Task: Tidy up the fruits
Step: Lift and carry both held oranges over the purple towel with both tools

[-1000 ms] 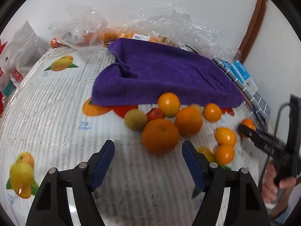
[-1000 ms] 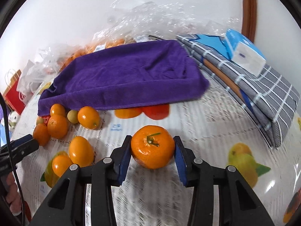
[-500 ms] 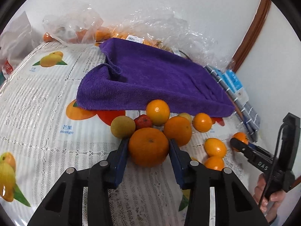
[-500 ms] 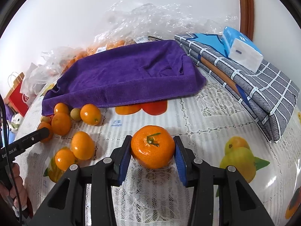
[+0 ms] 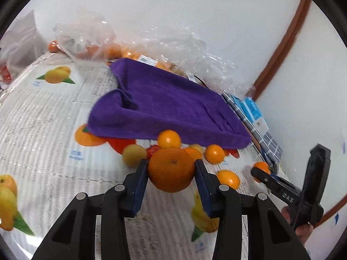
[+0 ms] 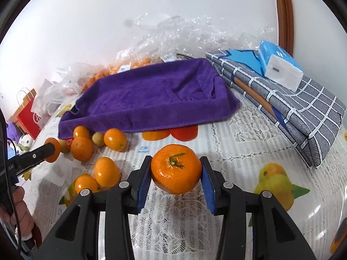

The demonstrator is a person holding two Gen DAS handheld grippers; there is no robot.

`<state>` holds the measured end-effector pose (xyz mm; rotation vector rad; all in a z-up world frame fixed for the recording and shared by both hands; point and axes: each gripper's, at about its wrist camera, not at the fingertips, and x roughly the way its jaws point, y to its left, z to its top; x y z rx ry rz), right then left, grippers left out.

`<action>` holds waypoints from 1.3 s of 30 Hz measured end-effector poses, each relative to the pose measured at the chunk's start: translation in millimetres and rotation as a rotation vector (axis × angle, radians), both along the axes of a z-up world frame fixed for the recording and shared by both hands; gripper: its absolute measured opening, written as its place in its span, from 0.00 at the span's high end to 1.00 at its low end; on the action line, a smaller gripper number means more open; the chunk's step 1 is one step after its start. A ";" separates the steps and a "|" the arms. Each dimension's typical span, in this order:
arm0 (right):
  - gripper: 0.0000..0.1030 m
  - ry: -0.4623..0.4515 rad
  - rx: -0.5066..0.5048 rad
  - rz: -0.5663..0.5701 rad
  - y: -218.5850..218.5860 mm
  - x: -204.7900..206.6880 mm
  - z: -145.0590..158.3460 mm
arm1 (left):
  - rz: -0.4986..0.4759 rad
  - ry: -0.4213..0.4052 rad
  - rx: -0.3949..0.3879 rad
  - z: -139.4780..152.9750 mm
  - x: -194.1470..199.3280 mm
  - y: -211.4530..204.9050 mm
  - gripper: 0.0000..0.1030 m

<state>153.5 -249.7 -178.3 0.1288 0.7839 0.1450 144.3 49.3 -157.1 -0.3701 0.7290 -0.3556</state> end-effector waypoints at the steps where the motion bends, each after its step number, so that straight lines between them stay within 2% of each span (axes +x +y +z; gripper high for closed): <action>1: 0.58 -0.003 0.008 -0.004 -1.3 -0.8 0.3 | 0.007 -0.002 -0.012 0.5 -0.1 2.2 0.60; 5: 0.58 0.002 0.005 -0.025 -2.6 -0.7 1.0 | 0.034 -0.025 -0.021 4.2 -2.4 5.8 0.60; 7: 0.58 -0.013 0.001 -0.029 -1.1 -2.7 5.0 | 0.017 -0.041 -0.034 9.3 -4.8 4.7 0.61; 12: 0.58 -0.055 0.016 -0.008 6.7 3.5 32.1 | 0.011 -0.053 -0.011 27.2 -8.7 -0.3 0.61; 14: 0.58 -0.073 0.021 -0.003 9.4 9.3 44.6 | 0.008 -0.045 -0.033 38.6 -2.7 0.6 0.61; 16: 0.58 -0.097 0.014 -0.004 13.0 18.9 59.7 | 0.014 -0.052 -0.028 50.8 4.5 1.3 0.60; 20: 0.58 -0.139 0.026 -0.006 19.3 41.4 78.2 | 0.065 -0.105 0.050 78.0 28.0 -2.1 0.60; 26: 0.58 -0.156 0.052 -0.013 26.9 89.6 88.2 | 0.128 -0.106 0.006 95.9 84.7 -2.2 0.61; 29: 0.58 -0.163 0.037 -0.013 30.6 114.9 92.2 | 0.170 -0.130 0.033 95.1 107.2 -3.9 0.60; 32: 0.58 -0.167 0.007 -0.016 31.4 139.7 85.7 | 0.216 -0.138 0.099 77.2 124.0 -8.7 0.60; 35: 0.58 -0.157 -0.005 -0.019 27.8 148.5 70.4 | 0.218 -0.087 0.145 52.2 135.5 -11.9 0.61; 39: 0.58 -0.085 -0.001 -0.011 20.5 158.5 42.7 | 0.186 -0.046 0.144 34.7 147.3 -13.9 0.60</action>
